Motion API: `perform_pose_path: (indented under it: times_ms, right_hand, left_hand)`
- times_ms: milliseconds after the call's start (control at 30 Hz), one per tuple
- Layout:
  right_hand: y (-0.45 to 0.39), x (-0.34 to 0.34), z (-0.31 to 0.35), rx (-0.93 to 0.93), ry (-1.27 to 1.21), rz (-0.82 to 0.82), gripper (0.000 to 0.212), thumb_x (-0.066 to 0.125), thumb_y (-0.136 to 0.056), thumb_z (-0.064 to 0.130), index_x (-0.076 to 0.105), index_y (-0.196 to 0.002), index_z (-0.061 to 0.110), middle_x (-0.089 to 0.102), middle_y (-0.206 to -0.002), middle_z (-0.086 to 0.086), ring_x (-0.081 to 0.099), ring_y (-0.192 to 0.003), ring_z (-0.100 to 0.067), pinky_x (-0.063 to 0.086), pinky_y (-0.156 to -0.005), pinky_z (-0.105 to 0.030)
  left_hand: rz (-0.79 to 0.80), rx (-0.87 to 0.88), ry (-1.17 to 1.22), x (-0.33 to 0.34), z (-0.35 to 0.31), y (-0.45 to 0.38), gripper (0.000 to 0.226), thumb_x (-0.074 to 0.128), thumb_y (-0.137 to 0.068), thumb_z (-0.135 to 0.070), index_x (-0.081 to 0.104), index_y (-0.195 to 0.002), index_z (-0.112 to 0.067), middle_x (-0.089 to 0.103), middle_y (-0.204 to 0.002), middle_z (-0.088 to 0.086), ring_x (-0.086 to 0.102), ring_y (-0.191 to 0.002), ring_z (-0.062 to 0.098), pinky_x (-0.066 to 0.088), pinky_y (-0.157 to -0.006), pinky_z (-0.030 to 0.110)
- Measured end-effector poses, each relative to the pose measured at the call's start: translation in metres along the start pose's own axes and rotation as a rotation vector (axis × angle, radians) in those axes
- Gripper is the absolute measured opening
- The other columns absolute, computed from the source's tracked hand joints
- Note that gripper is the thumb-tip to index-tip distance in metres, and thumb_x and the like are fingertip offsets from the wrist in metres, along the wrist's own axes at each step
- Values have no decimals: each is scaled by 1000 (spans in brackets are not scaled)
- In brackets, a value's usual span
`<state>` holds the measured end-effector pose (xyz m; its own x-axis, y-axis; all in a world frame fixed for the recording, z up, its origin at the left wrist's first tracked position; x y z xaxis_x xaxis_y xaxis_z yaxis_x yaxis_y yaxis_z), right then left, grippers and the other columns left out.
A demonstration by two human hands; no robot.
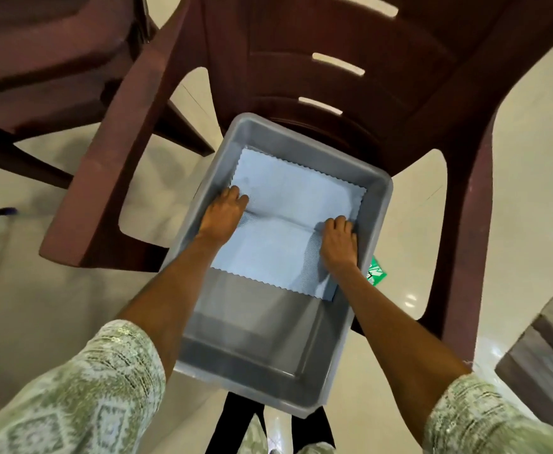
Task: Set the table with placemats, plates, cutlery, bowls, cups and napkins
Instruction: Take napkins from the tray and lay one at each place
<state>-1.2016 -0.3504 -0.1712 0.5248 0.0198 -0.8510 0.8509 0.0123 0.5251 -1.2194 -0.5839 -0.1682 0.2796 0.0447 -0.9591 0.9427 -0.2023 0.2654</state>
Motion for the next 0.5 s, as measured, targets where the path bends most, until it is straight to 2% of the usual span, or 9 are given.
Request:
perform_pose_path:
  times_ms: [133,200,267,333,400,500]
  right_hand:
    - [9,-24,-5,36,-209,-131,29,39,-93,3,45,-121,-2,43,-128,-19,41,-117,-35,39,-94,-42]
    - [29,-42,-14,7,-371,-212,19,40,-93,2,49,-109,-4,50,-118,-21,45,-106,-36,37,-85,-41]
    - [56,-54,-25,-60,-564,-203,11,40,-96,6,50,-99,2,56,-105,-18,49,-94,-31,36,-76,-37]
    - [87,-66,-36,-134,-682,-150,9,43,-98,13,47,-92,11,58,-92,-7,52,-81,-23,36,-68,-30]
    - [115,-76,-42,-172,-774,-95,10,46,-98,16,45,-88,16,54,-78,3,52,-70,-12,36,-60,-19]
    - [132,-86,-49,-121,-964,-95,11,55,-94,13,47,-90,19,59,-85,5,57,-77,0,41,-65,-9]
  left_hand:
    - [-104,-102,183,-15,0,12,23,56,-76,11,57,-97,2,58,-99,19,56,-90,36,48,-81,38]
    - [-194,-125,353,-30,1,32,15,56,-80,6,57,-94,0,60,-97,18,56,-91,35,45,-83,38]
    - [-248,-86,575,-45,1,58,10,49,-84,-3,55,-92,-5,61,-96,16,56,-94,33,42,-85,35]
    - [-250,-76,801,-65,1,91,9,44,-88,-17,52,-90,-15,63,-94,7,59,-93,20,45,-83,31]
    - [-227,-141,993,-80,-3,125,9,45,-91,-30,51,-87,-24,62,-89,-12,58,-85,0,45,-77,20]
    - [-282,-320,1121,-84,-9,163,10,53,-90,-35,52,-86,-27,59,-79,-14,55,-74,-3,42,-68,13]
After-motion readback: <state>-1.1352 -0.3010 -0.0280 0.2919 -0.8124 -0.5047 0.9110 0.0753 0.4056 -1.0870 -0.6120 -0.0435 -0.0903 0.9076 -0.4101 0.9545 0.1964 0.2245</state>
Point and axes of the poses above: each hand's wrist, its own y-axis away from the middle knuckle, its own x-axis out of the palm, z = x × y, the point moved 6 cm from there along -y, towards the middle knuckle
